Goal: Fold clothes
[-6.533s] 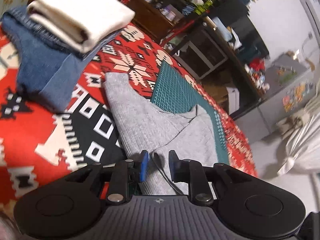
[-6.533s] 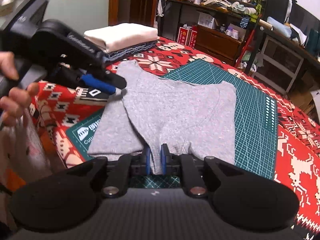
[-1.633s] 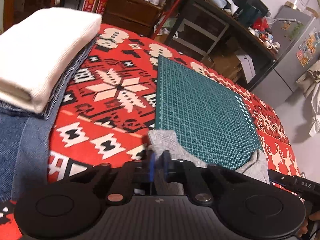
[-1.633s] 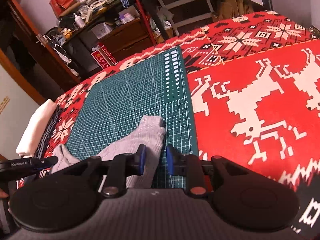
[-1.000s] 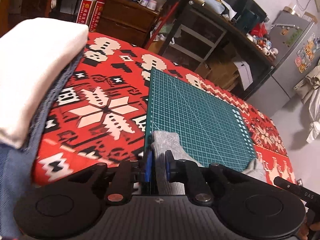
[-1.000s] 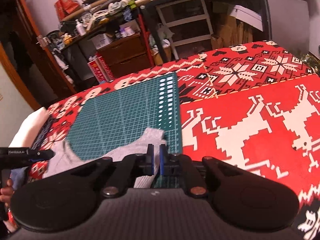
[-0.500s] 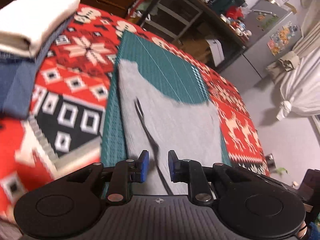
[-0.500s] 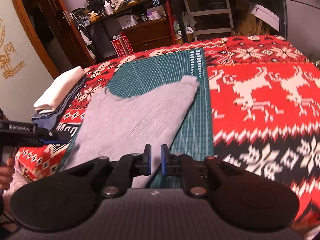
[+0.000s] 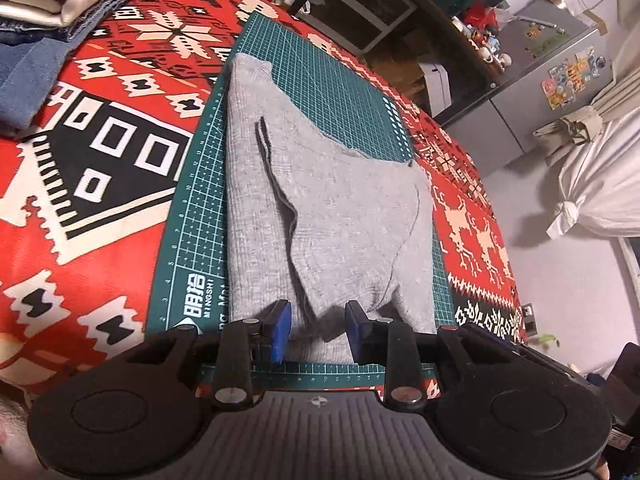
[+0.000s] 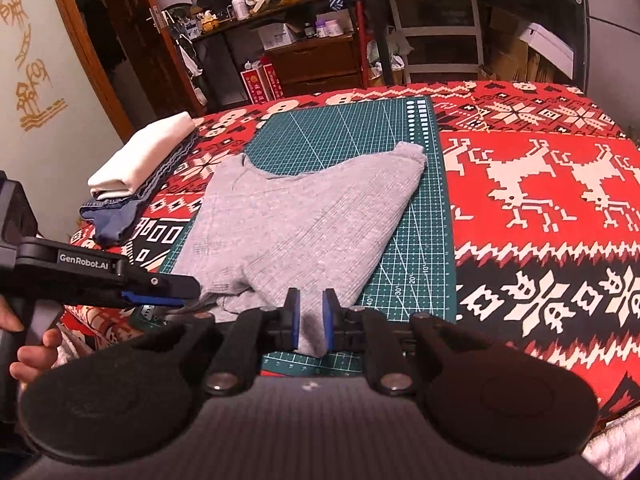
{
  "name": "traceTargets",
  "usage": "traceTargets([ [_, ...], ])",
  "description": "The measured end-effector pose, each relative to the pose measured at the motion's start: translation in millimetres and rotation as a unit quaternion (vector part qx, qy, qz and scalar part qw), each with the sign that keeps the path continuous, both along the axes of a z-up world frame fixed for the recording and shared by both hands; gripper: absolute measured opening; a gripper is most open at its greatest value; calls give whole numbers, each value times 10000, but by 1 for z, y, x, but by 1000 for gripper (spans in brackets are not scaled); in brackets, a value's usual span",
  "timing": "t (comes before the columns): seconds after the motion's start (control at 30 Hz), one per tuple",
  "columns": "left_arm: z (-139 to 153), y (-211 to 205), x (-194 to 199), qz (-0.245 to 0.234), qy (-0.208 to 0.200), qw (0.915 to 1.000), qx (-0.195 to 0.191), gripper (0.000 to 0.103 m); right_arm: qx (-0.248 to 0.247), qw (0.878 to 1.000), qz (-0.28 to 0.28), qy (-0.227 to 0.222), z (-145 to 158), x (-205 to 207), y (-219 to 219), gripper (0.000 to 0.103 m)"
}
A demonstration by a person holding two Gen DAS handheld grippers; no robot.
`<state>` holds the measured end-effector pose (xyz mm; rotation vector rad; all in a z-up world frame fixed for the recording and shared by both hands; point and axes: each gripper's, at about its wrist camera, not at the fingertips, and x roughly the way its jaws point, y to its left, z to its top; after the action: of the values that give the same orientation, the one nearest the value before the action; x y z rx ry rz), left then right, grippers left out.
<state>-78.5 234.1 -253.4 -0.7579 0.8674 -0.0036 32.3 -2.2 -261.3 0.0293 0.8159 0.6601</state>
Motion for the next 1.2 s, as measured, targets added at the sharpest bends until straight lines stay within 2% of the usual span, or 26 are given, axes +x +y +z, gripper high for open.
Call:
traceTargets([
  [0.03,0,-2,1,-15,1,9999,99,20,-17,10000,14,-2,-1,1,1,13],
  [0.07,0,-4,2,-30,4,9998,207,2,-28,10000,43,-24,-1,1,3,13],
  [0.23,12,-11,-4,-104,-122,9974,698,2,-245,9992,254,-196,-5,2,19,12],
  [0.33,21,-12,-8,-147,-211,9954,923,2,-359,9989,296,-13,-14,6,26,12],
  [0.43,19,-13,-8,-175,-156,9948,993,2,-464,9983,273,202,-28,6,26,11],
  [0.6,9,-17,-8,-260,11,9942,1042,1,-409,9983,341,244,-27,0,19,12],
  [0.8,12,-14,-16,-235,-108,9947,993,3,-207,9993,270,-182,-10,0,24,12],
  [0.93,16,-13,-21,-247,-487,9949,847,4,-291,9984,281,-396,-15,8,43,12],
  [1.0,18,-14,-22,-267,-627,9942,836,8,-349,9980,306,-438,-20,10,52,12],
  [1.07,19,-18,-21,-300,-733,9922,958,17,-452,9975,389,-386,-28,7,59,12],
  [1.2,15,-25,-22,-418,-864,9857,1382,18,-760,9927,618,-701,-29,-14,64,13],
])
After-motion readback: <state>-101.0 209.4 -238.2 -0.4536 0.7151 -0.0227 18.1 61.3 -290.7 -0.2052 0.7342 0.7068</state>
